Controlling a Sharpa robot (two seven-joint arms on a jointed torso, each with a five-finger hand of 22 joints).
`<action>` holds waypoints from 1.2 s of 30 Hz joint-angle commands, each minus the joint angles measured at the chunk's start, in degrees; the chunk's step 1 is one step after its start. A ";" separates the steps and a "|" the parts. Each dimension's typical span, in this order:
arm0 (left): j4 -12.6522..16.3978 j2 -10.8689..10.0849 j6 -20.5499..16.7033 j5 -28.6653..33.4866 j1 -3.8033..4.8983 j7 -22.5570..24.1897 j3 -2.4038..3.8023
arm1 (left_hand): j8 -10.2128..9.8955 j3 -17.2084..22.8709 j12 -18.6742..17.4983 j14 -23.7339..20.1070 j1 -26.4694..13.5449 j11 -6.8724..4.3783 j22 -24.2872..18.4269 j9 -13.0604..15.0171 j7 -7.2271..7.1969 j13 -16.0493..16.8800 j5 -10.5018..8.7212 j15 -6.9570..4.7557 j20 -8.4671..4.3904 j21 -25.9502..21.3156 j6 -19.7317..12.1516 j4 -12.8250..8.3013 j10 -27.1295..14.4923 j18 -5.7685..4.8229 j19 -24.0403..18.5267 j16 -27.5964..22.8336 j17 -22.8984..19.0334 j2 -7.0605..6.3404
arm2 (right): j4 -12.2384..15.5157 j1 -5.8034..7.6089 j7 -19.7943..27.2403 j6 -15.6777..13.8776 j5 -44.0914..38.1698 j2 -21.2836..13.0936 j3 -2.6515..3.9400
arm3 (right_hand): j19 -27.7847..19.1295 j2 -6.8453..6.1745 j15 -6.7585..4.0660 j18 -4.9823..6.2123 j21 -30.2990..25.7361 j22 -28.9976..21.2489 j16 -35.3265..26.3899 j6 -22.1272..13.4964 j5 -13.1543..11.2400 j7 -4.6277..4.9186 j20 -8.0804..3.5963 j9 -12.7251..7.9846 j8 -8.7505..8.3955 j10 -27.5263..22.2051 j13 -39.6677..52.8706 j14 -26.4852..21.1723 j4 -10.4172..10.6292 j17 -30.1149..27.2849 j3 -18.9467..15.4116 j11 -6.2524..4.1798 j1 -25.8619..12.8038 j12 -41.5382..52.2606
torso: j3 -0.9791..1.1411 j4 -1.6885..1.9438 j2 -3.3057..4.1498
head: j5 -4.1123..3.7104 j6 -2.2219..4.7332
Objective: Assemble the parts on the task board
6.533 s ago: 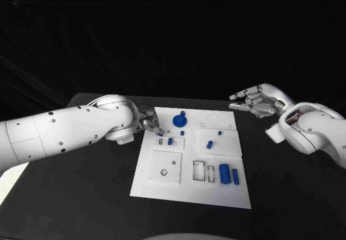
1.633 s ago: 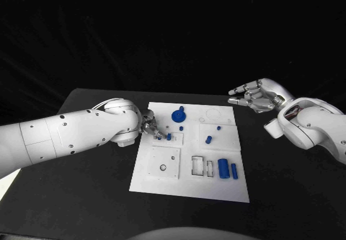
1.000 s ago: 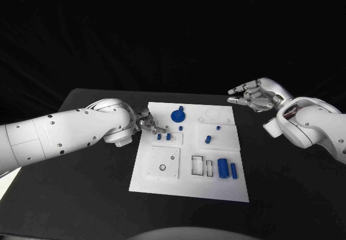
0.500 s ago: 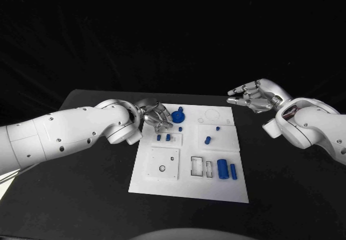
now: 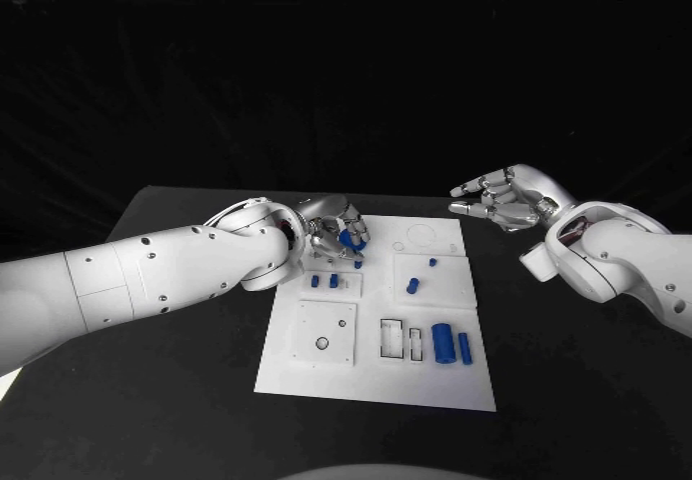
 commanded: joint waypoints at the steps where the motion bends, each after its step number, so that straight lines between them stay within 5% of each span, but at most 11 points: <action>1: -0.88 1.04 1.03 -10.17 0.00 -0.99 -0.06 | -0.75 -0.16 -0.20 2.52 -0.94 -0.51 6.98 -0.71 -0.55 -1.00 -0.07 -1.23 -1.01 6.81 1.33 -0.06 1.89 -1.30 2.80 5.29 5.64 -0.04 | -0.02 -0.04 0.52 0.19 0.13 0.11 0.01 | -0.49 0.30 -0.17 0.38 -0.36 -0.04 0.00 -0.17 0.26 -0.20 0.04 0.04 0.23 -0.18 0.01 4.09 0.03 8.78 -0.21 0.04 -0.12 -0.07 | -0.03 0.02 0.04 | -0.07 0.19; 4: -1.60 2.01 1.81 -12.90 0.00 -2.68 -0.15 | -1.55 -0.17 -0.56 3.59 -1.48 -1.24 9.87 -1.26 -0.97 -1.88 -0.09 -2.31 -2.03 9.65 2.38 0.07 3.46 -1.77 4.10 7.25 7.63 -0.40 | -0.04 -0.06 0.54 0.23 0.14 0.17 0.01 | -0.47 0.33 -0.17 0.38 -0.35 -0.01 -0.01 -0.18 0.29 -0.20 0.04 0.04 0.23 -0.15 0.02 4.09 0.05 8.77 -0.23 0.04 -0.10 -0.04 | -0.04 0.01 0.04 | -0.06 0.12; 11: -3.52 3.95 3.31 -16.10 -0.01 -4.46 -0.43 | -2.32 0.28 -1.33 3.78 -1.65 -2.25 8.59 -1.65 -1.67 -2.85 -0.03 -3.23 -2.96 8.50 3.86 0.06 5.02 -1.46 4.31 7.07 6.88 -0.41 | -0.09 -0.08 0.57 0.28 0.15 0.29 0.01 | -0.47 0.33 -0.17 0.38 -0.35 -0.01 -0.01 -0.18 0.29 -0.20 0.04 0.04 0.23 -0.15 0.02 4.09 0.05 8.77 -0.23 0.04 -0.10 -0.04 | -0.03 -0.07 0.12 | -0.09 0.05; 36: -7.40 6.59 6.48 -17.41 -0.92 -4.34 -1.11 | -3.23 1.09 -3.19 3.79 -1.61 -2.02 7.22 -2.02 -1.36 -4.12 0.02 -3.35 -3.32 7.03 5.22 -0.22 5.49 -1.25 4.47 6.62 5.60 -0.42 | 0.17 -0.08 0.54 0.36 0.14 0.37 0.02 | -0.42 0.40 -0.18 0.35 -0.30 0.10 0.06 -0.18 0.35 -0.21 0.03 0.04 0.24 -0.06 0.10 4.12 0.07 8.84 -0.25 0.03 -0.07 0.07 | -0.07 -0.14 0.27 | -0.55 -0.51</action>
